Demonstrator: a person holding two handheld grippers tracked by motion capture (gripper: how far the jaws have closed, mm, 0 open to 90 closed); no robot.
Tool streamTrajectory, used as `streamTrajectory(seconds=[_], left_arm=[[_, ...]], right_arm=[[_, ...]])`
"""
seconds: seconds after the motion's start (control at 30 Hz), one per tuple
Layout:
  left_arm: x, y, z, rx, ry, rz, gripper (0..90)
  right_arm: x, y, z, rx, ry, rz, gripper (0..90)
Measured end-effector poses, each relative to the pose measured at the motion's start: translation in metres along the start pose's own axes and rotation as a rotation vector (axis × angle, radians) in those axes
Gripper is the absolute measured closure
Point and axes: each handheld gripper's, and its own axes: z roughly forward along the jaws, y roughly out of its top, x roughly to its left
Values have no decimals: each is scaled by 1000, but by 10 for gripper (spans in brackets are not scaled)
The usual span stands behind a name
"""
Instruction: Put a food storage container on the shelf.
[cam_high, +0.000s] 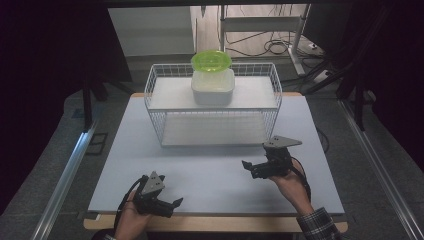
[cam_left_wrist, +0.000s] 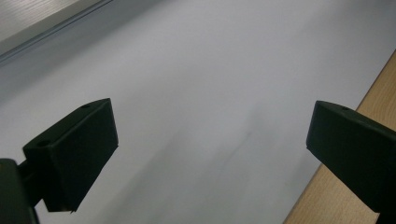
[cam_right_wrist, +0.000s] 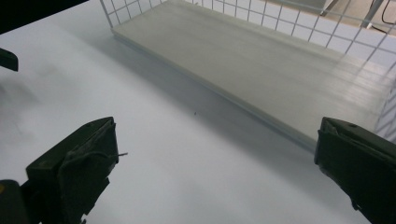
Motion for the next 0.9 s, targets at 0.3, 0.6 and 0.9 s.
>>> streamTrajectory(seconds=[0.3, 0.6, 0.9], left_arm=[[0, 0, 1, 2, 3, 3, 18], [0, 0, 1, 13, 3, 10, 18], [-1, -1, 3, 26, 3, 12, 18]], right_arm=[[1, -21, -6, 17, 9, 20, 0], [8, -41, -7, 80, 8, -16, 0], [17, -58, -6, 134, 9, -51, 0]])
